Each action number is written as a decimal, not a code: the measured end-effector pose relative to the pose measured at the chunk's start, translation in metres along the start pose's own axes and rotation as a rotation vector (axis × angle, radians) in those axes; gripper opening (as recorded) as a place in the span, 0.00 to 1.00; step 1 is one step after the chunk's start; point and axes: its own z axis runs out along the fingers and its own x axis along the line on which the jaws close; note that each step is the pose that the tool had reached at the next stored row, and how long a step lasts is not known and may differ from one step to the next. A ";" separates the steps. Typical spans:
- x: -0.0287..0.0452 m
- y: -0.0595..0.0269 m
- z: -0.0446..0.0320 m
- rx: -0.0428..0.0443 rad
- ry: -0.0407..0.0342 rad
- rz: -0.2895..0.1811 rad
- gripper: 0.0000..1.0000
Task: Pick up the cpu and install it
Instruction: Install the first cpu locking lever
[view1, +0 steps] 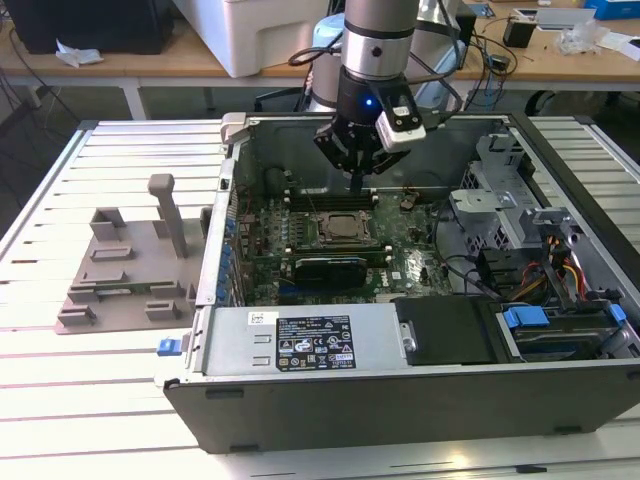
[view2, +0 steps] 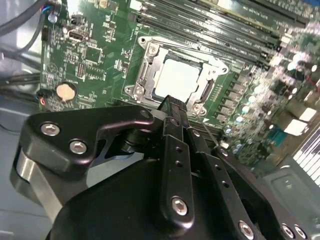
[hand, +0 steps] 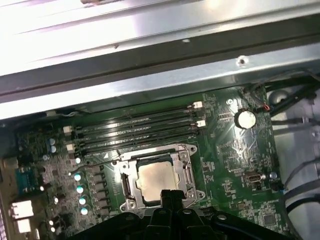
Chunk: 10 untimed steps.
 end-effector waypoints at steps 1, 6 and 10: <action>0.0000 0.0000 0.0000 0.0003 -0.0003 -0.017 0.11; 0.0000 0.0000 0.0000 -0.0415 0.0039 -0.115 0.11; 0.0000 0.0000 0.0000 -0.0516 0.0055 -0.162 0.11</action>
